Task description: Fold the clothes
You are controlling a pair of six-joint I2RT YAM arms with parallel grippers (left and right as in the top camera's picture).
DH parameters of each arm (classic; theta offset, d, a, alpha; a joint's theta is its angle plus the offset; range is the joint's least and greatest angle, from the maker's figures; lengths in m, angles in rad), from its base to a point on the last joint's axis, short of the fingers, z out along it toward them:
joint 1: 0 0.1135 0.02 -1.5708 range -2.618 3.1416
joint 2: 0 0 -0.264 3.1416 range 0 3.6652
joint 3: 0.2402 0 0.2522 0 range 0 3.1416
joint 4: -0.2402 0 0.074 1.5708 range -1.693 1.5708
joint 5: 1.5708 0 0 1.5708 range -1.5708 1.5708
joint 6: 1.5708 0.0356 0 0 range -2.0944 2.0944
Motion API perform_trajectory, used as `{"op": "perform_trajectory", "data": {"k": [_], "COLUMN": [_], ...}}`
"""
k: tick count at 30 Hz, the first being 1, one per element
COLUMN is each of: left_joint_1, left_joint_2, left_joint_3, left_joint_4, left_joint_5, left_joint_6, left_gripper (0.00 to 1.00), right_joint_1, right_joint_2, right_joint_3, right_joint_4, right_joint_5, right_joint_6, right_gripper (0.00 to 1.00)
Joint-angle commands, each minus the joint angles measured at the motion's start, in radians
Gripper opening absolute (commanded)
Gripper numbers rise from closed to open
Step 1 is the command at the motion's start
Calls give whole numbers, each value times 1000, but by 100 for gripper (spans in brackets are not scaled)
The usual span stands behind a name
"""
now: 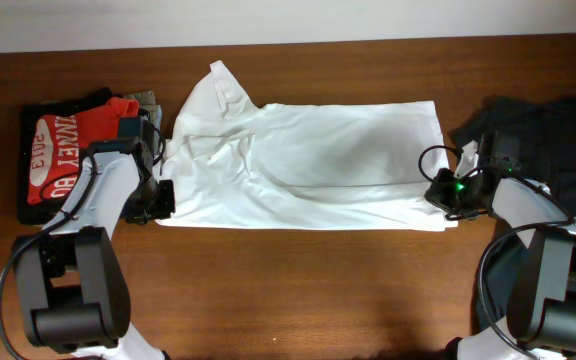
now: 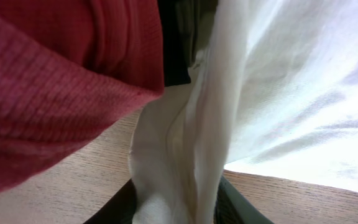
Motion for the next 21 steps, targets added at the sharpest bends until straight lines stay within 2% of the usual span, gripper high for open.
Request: {"op": "perform_trajectory", "data": {"k": [1,7,8,9,10,11,12,13,14,16,19,21], "left_joint_1": [8,8,8,8,8,8,8,8,6,-6,-50,-110], "left_joint_2": [-18,-18,-18,-18,-18,-18,-18,-18,-18,-21,-72,-118], "left_joint_3": [1,1,1,1,1,1,1,1,1,4,62,95], "left_joint_4": [1,5,5,5,5,5,5,5,4,2,-41,-43], "left_joint_5": [-3,-4,-4,-4,-4,-4,-4,-4,-3,68,137,166], "left_joint_6": [-3,-3,-3,-3,-3,-2,-2,-2,-2,63,142,206], "left_gripper": [35,35,35,35,35,43,48,50,50,48,46,51], "right_joint_1": [4,6,5,5,4,-4,-16,-31,-47,-47,-16,-8], "right_joint_2": [-52,-46,-33,-21,-19,-22,-22,-22,-22,-21,-19,8], "right_joint_3": [59,100,100,100,100,100,100,100,100,100,91,82], "right_joint_4": [-13,145,178,195,193,187,178,153,97,15,9,34], "right_joint_5": [-9,33,43,45,61,73,72,64,46,37,49,135], "right_joint_6": [1,113,113,112,112,105,105,105,105,105,87,160], "right_gripper": [4,5,24,64,77,80,80,74,67,47,40,35]}}
